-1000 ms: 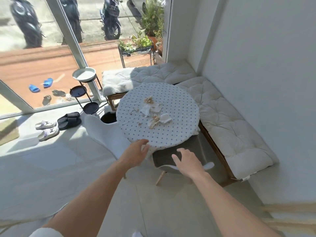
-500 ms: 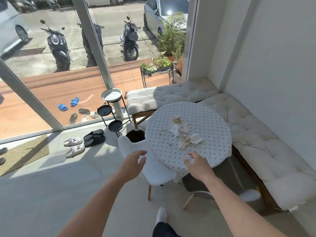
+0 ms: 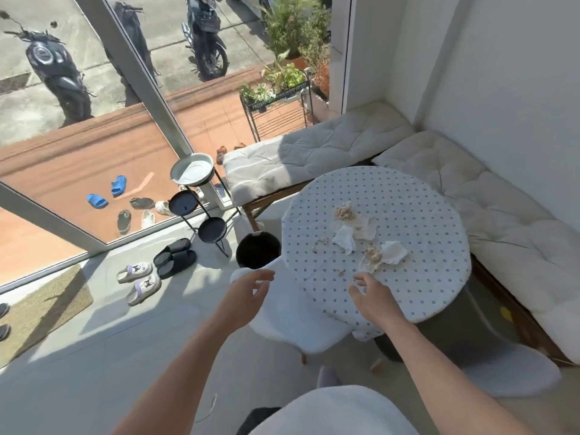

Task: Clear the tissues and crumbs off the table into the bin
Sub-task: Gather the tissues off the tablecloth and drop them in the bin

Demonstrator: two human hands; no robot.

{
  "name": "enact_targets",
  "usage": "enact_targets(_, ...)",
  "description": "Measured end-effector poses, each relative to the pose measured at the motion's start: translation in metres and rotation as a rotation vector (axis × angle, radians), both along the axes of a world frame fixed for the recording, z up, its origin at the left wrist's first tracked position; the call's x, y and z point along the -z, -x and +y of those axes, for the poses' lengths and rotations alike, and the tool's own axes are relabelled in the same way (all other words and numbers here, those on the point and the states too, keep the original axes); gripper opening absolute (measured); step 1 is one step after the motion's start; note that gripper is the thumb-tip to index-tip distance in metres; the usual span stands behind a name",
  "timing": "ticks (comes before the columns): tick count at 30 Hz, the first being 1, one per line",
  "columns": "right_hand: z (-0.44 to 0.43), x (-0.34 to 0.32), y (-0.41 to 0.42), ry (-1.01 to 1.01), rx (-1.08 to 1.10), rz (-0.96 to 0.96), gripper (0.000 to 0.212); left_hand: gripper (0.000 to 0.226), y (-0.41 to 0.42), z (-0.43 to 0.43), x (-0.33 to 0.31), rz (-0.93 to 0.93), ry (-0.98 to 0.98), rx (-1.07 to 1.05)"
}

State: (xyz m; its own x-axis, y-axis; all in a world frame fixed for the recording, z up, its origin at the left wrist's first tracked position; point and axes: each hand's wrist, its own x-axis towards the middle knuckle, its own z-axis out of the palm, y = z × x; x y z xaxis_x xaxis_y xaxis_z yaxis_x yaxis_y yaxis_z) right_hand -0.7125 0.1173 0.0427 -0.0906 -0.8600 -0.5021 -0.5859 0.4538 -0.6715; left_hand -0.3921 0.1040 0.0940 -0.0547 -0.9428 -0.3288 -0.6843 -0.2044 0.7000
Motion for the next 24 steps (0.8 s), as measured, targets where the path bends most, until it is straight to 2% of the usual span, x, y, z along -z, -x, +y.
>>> enact_targets(15,-0.075,0.035,-0.072,-0.115,0.368,0.048,0.050,0.032,-0.017,-0.257,0.061,-0.033,-0.124,0.517)
enact_targets(20,-0.094,0.035,-0.113,-0.138,0.554,0.061,0.052,0.034,-0.020,-0.312,0.073,-0.079,-0.161,0.784)
enact_targets(24,-0.103,0.041,-0.141,-0.140,0.679,0.018,0.057,0.036,-0.019,-0.335,0.077,-0.103,-0.181,0.894)
